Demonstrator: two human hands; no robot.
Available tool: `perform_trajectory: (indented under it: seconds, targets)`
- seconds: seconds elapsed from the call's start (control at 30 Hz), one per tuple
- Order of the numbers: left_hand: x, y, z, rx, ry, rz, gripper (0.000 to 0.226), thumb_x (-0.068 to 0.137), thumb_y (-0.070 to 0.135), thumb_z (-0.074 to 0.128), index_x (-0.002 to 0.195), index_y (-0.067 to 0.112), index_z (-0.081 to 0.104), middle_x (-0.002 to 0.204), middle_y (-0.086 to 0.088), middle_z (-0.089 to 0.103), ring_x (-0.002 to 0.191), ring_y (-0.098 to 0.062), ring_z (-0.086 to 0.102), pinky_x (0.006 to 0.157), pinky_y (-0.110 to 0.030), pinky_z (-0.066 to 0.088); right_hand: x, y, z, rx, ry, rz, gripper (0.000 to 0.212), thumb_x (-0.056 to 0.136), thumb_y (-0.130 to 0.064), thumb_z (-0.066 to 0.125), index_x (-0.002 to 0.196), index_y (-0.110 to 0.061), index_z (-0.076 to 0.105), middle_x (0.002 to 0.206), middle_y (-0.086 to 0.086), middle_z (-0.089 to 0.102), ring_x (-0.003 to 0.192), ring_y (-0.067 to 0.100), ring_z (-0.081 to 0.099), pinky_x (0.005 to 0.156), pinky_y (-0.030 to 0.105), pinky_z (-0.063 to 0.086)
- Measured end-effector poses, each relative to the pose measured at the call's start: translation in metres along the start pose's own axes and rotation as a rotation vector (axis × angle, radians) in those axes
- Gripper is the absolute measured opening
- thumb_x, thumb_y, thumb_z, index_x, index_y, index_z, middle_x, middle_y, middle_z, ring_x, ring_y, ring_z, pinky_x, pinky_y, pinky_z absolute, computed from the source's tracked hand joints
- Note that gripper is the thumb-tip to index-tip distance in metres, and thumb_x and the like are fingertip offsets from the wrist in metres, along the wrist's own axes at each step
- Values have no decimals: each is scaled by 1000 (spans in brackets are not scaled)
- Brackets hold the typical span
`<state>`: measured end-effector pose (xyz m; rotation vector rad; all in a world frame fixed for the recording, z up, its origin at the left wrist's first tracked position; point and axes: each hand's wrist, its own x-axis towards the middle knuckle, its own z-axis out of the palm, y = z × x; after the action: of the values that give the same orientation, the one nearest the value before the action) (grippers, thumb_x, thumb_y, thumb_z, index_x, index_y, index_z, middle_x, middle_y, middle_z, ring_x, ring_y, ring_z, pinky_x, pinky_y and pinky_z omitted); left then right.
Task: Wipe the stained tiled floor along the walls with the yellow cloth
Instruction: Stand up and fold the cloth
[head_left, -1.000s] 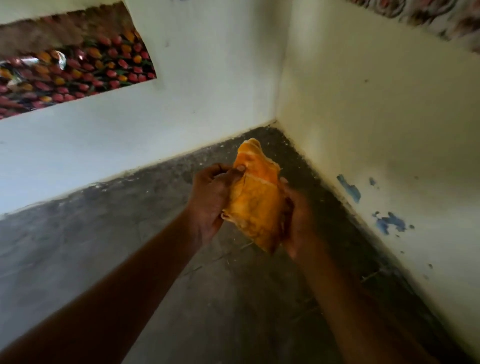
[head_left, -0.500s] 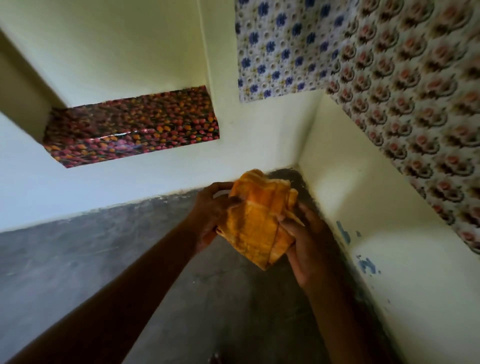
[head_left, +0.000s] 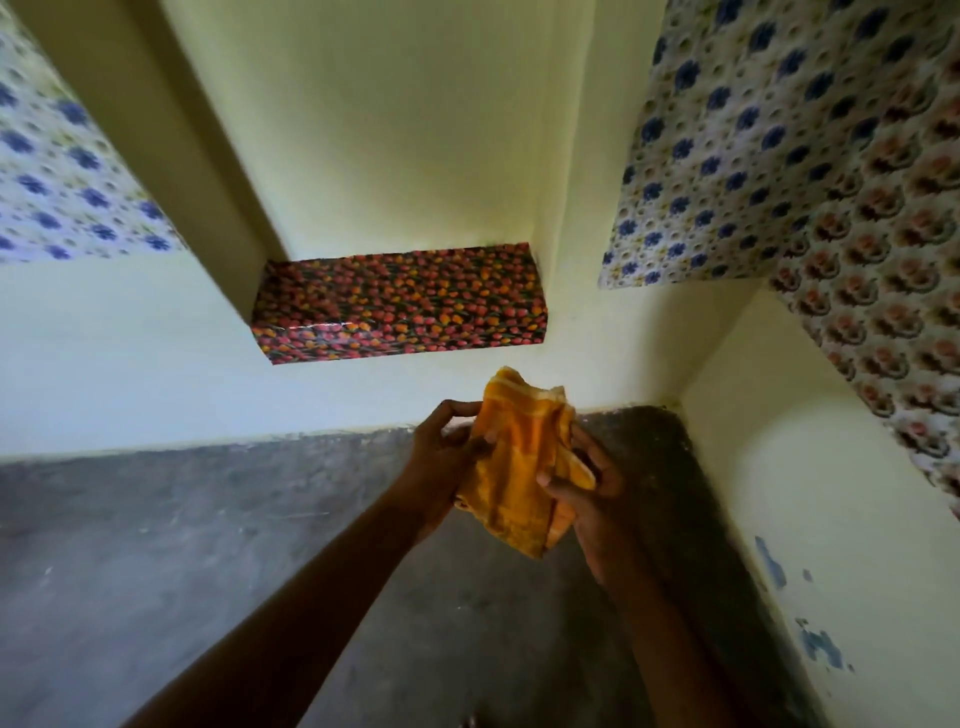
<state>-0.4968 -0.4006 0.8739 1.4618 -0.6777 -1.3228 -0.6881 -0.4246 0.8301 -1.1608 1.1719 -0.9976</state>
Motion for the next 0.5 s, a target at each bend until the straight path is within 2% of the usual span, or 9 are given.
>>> perform_trajectory:
  seconds: [0.07, 0.13, 0.23, 0.3, 0.4, 0.5]
  targets:
    - [14, 10, -18, -2, 19, -5, 33, 95, 15, 75, 125, 21, 63, 111, -10, 79, 100, -33, 77, 71, -51, 66, 14, -12, 23, -18, -15, -14, 73, 59, -48, 90, 128, -49, 66, 125, -15, 73, 119, 17, 68, 98, 58, 57]
    - [33, 19, -36, 0, 53, 6, 37, 93, 16, 78, 126, 24, 62, 110, -6, 79, 99, -29, 77, 68, -47, 66, 34, -22, 44, -21, -4, -1, 68, 62, -41, 93, 126, -42, 69, 118, -12, 76, 111, 15, 72, 93, 55, 60]
    - [70, 28, -59, 68, 102, 44, 50, 91, 17, 81, 137, 20, 60, 120, -9, 77, 107, -28, 75, 74, -45, 66, 71, -26, 71, -26, 29, 33, 48, 69, -16, 95, 108, -35, 75, 101, -8, 80, 94, 16, 77, 82, 51, 64]
    - [104, 38, -75, 147, 122, 97, 44, 91, 13, 81, 132, 19, 64, 119, -10, 78, 106, -24, 76, 74, -39, 66, 101, -29, 91, -27, 19, 42, 39, 70, -10, 93, 103, -25, 78, 95, -1, 81, 89, 22, 78, 80, 54, 65]
    - [148, 56, -93, 165, 139, 165, 39, 91, 7, 80, 123, 23, 65, 107, -4, 79, 95, -12, 77, 63, -30, 63, 146, -37, 116, 27, -43, 77, 26, 78, -10, 88, 101, -16, 78, 94, 6, 81, 91, 33, 77, 82, 54, 64]
    - [185, 77, -107, 157, 179, 184, 31, 94, 6, 76, 114, 25, 64, 100, -1, 78, 85, -5, 75, 53, -28, 57, 198, -53, 137, 192, -168, 200, 21, 95, -8, 69, 116, -12, 73, 110, 16, 78, 107, 39, 73, 91, 51, 60]
